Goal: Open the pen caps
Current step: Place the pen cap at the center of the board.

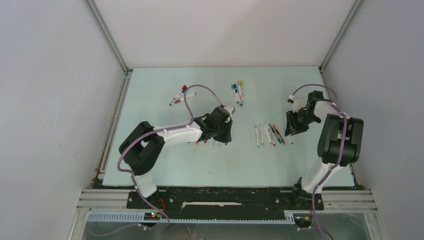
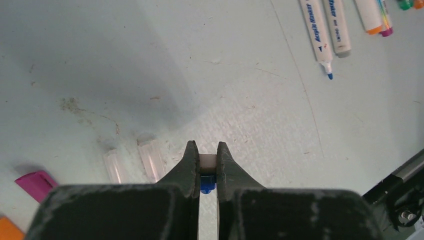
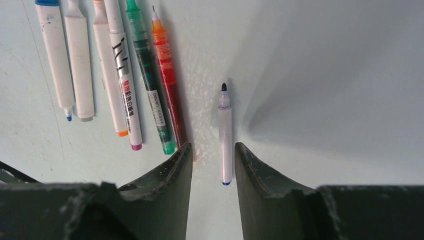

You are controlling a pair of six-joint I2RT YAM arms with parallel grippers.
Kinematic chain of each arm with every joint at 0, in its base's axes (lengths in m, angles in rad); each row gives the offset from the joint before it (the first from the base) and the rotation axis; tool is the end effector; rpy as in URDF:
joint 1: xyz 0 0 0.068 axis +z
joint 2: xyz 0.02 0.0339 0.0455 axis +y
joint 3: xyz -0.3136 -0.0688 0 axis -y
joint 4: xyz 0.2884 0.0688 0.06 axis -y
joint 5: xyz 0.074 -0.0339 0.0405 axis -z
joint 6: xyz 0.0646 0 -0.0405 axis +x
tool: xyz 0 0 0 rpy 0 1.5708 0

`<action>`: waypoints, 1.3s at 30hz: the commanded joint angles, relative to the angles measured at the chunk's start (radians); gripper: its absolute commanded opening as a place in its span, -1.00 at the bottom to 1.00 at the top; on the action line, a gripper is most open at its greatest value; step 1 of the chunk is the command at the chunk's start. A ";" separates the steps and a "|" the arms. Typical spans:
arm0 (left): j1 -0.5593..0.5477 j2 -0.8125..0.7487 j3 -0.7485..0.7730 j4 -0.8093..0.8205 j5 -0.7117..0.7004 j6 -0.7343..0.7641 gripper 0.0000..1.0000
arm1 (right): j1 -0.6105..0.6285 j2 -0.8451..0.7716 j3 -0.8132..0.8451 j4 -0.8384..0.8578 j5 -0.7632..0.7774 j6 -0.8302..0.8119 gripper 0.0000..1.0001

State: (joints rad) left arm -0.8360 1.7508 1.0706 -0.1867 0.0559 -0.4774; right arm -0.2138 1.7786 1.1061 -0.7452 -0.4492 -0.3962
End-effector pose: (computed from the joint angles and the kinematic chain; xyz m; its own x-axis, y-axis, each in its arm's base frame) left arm 0.2841 -0.3198 0.1817 -0.8055 0.2071 -0.5553 0.4447 0.8306 -0.3352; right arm 0.3654 -0.0506 0.1570 -0.9398 -0.1517 -0.3063 -0.2561 0.9060 0.3371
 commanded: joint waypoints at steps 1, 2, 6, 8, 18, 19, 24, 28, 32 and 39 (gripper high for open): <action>-0.011 0.048 0.089 -0.060 -0.007 0.007 -0.84 | -0.006 -0.049 0.028 0.002 -0.024 -0.012 -0.22; -0.011 0.053 0.093 -0.065 -0.009 0.003 -0.83 | -0.007 -0.050 0.028 0.001 -0.026 -0.012 -0.22; -0.011 0.070 0.108 -0.089 -0.027 0.000 -0.69 | -0.007 -0.051 0.028 0.000 -0.030 -0.012 -0.22; -0.011 0.078 0.115 -0.097 -0.031 0.000 -0.63 | -0.007 -0.051 0.028 0.000 -0.034 -0.012 -0.22; -0.012 0.089 0.126 -0.110 -0.033 -0.006 -0.49 | -0.007 -0.055 0.029 0.000 -0.045 -0.012 -0.22; -0.011 0.089 0.127 -0.109 -0.033 -0.004 -0.48 | -0.007 -0.056 0.028 -0.001 -0.045 -0.012 -0.22; -0.011 0.077 0.129 -0.110 -0.037 -0.004 -0.47 | -0.007 -0.062 0.028 0.000 -0.053 -0.013 -0.21; -0.012 0.052 0.126 -0.101 -0.040 -0.002 -0.47 | -0.007 -0.065 0.028 0.000 -0.060 -0.015 -0.22; -0.011 -0.002 0.103 -0.064 -0.049 -0.001 -0.47 | -0.007 -0.072 0.028 -0.003 -0.074 -0.021 -0.21; -0.011 -0.156 0.048 -0.011 -0.148 0.026 -0.42 | -0.007 -0.106 0.028 -0.017 -0.138 -0.048 -0.21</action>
State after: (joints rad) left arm -0.8425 1.7435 1.1286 -0.2783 -0.0051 -0.4774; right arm -0.2169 1.7325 1.1061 -0.7475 -0.5282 -0.4122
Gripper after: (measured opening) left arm 0.278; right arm 0.392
